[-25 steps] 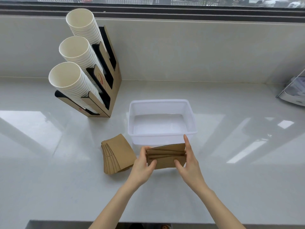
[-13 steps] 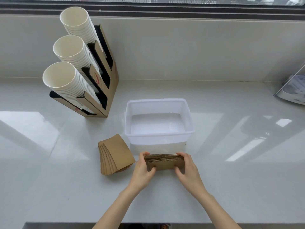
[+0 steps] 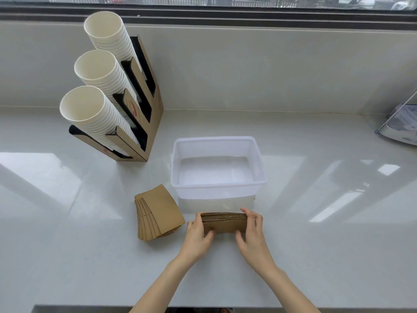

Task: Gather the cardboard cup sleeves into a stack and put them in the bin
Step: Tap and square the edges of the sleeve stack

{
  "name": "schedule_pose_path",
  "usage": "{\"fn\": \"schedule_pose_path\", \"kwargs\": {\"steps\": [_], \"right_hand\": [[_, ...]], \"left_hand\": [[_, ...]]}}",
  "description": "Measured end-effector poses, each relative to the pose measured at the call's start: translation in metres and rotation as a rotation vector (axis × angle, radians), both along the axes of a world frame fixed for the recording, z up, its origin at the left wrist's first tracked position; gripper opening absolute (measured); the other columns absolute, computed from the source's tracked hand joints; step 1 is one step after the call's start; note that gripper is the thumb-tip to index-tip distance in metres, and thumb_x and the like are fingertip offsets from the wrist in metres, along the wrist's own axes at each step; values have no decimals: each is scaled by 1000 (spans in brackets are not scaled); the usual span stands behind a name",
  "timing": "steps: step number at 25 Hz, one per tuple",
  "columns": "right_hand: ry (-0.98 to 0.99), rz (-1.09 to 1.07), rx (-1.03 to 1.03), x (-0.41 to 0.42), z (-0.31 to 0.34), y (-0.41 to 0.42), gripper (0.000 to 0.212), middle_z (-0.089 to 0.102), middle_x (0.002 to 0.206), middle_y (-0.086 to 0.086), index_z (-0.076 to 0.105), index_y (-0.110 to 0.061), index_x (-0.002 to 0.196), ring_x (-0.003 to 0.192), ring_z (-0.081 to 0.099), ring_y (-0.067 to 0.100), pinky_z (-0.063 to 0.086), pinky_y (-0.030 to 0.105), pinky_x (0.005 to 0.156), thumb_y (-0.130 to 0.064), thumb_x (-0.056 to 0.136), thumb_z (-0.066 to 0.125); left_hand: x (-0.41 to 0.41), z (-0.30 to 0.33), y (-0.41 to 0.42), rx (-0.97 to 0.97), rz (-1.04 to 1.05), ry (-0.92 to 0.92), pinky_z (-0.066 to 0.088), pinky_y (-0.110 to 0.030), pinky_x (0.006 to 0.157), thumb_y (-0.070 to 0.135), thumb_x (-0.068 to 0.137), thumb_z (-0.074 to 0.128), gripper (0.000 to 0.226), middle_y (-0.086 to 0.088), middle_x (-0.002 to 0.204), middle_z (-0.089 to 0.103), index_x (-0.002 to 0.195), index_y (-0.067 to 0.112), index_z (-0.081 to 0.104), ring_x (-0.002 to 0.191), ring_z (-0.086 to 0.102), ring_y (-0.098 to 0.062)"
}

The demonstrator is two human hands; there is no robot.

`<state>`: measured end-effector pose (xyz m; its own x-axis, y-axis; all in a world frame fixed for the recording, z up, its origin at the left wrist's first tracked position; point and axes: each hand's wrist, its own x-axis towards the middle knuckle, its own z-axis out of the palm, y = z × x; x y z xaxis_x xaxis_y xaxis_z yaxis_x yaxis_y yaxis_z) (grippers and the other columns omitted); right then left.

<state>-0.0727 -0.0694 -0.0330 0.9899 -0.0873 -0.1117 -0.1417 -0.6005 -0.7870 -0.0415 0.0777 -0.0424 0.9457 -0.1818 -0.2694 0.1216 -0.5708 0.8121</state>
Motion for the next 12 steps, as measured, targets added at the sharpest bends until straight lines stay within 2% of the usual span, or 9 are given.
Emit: {"fn": "schedule_pose_path", "kwargs": {"steps": [3, 6, 8, 10, 12], "right_hand": [[-12, -58, -6, 4, 4, -3, 40, 36, 111, 0, 42, -5, 123, 97, 47, 15, 31, 9, 83, -2, 85, 52], [-24, -101, 36, 9, 10, -5, 35, 44, 108, 0, 46, -6, 118, 97, 50, 17, 37, 19, 86, -3, 84, 55], [-50, -107, 76, 13, 16, -4, 33, 47, 107, 1, 47, -10, 114, 95, 51, 17, 42, 26, 87, -3, 83, 56], [-57, -100, 141, 17, 23, 1, 30, 52, 105, 2, 47, -19, 107, 94, 54, 20, 48, 30, 87, -5, 82, 57], [-35, -83, 208, 22, 30, 9, 30, 56, 105, 2, 45, -24, 103, 95, 57, 22, 50, 23, 80, -7, 82, 58]], "left_hand": [[1, 0, 1, -24, 19, -53, 38, -23, 76, 11, 86, 50, 20, -4, 102, 60, 105, 10, 48, 100, 48, -25], [3, 18, 0, -10, -13, -167, 32, -14, 63, 11, 87, 48, 10, 8, 86, 51, 92, 19, 44, 89, 42, -18], [6, 31, 3, -27, -18, -220, 35, -10, 63, 12, 87, 49, 9, 13, 81, 50, 90, 20, 45, 86, 43, -15], [10, 42, 10, -100, 25, -200, 40, -7, 66, 12, 86, 51, 9, 10, 86, 59, 93, 16, 50, 84, 52, -12], [12, 51, 21, -183, 107, -155, 41, -4, 66, 14, 85, 54, 10, 8, 88, 62, 94, 17, 53, 82, 56, -5]]}}
